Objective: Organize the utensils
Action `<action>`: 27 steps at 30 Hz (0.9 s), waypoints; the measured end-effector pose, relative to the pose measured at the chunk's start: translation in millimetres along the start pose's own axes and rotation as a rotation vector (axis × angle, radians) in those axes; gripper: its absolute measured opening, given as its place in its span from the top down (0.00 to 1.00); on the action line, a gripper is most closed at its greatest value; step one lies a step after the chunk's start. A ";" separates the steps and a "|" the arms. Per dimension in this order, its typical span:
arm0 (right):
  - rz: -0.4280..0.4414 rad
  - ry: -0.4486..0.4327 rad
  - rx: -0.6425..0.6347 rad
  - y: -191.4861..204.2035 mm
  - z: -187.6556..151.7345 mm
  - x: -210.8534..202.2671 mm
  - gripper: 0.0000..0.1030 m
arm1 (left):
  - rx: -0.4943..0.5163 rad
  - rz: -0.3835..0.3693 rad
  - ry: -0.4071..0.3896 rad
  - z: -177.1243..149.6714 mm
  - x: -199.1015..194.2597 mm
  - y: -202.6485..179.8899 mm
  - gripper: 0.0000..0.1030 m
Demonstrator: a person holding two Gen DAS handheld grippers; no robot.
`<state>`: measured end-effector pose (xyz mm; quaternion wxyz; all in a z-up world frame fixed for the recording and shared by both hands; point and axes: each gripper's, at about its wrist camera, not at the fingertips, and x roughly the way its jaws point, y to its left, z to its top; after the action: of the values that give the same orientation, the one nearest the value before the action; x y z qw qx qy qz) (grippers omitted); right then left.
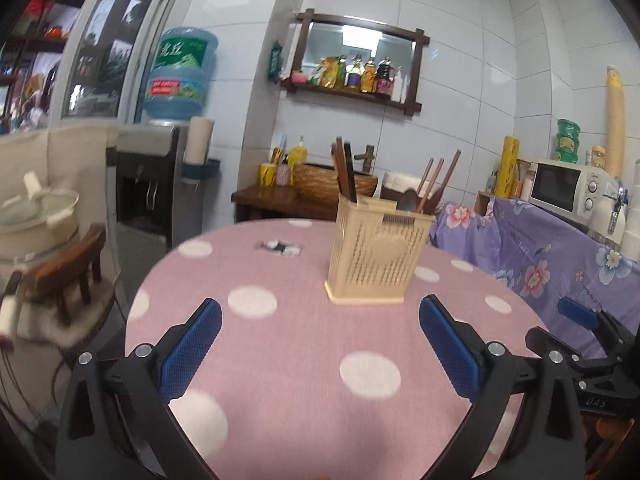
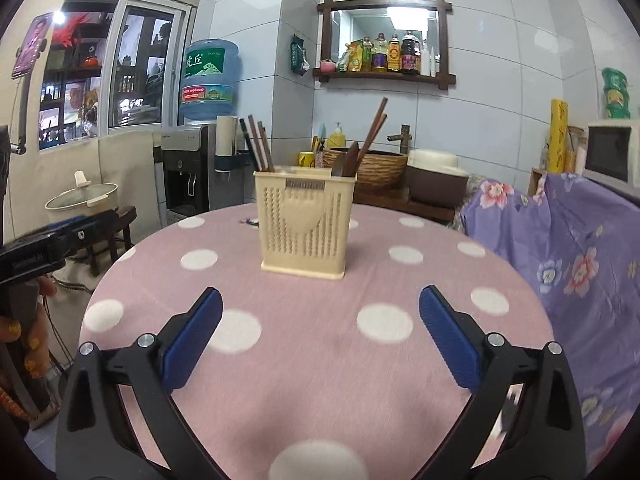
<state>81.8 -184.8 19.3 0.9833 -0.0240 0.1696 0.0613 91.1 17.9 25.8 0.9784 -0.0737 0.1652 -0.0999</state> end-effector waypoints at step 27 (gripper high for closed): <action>0.015 -0.048 0.080 4.3 -35.5 -60.8 0.06 | 0.104 0.008 -0.030 -50.7 -54.4 -15.7 0.05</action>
<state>12.6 -189.8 6.3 0.9868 0.0181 0.1486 0.0623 21.0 9.0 -2.1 0.9837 -0.0239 0.1452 -0.1035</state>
